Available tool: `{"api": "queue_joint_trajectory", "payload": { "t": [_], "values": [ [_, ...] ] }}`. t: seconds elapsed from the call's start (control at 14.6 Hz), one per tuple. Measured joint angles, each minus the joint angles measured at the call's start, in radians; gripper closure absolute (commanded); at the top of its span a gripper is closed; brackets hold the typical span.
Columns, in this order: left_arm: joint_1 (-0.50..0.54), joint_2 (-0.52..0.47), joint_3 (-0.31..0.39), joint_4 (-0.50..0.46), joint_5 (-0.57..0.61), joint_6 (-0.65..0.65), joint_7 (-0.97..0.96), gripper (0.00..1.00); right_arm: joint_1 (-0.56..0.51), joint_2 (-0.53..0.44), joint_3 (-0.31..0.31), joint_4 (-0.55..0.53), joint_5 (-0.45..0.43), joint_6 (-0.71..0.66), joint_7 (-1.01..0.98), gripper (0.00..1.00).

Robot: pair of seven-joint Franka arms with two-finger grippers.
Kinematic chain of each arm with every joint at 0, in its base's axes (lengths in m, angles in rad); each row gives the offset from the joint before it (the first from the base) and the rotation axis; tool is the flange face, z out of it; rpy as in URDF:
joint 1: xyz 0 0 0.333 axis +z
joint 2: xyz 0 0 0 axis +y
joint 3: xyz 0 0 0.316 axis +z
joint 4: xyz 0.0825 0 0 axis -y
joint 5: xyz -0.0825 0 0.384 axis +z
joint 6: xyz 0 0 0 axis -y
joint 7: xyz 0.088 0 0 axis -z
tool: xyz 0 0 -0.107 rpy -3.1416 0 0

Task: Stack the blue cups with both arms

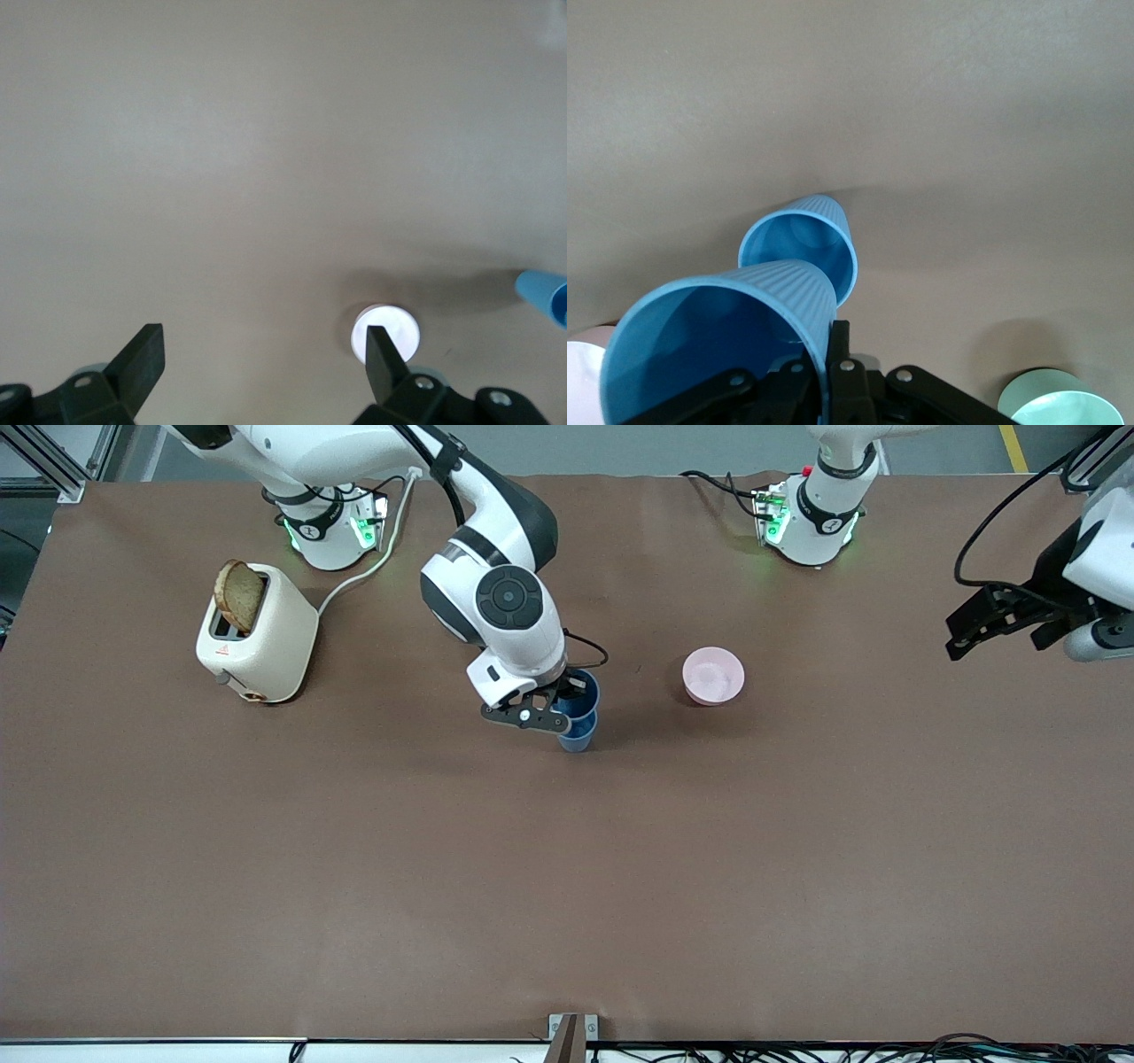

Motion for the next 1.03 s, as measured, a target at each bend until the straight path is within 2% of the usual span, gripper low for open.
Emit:
{"api": "queue_joint_trajectory", "payload": {
  "t": [0.21,0.82,1.03],
  "values": [
    [-0.043,-0.035,0.079,-0.024,0.000,-0.030,0.067,0.00,0.009,0.010,0.000,-0.008,0.000,0.005,0.001,0.96],
    [-0.060,-0.066,0.076,-0.089,-0.010,-0.031,0.081,0.00,0.011,0.028,0.000,-0.009,0.000,0.049,0.001,0.92],
    [-0.062,-0.081,0.074,-0.100,-0.025,-0.029,0.085,0.00,0.011,0.033,0.000,-0.009,0.000,0.049,0.001,0.84]
  ]
}}
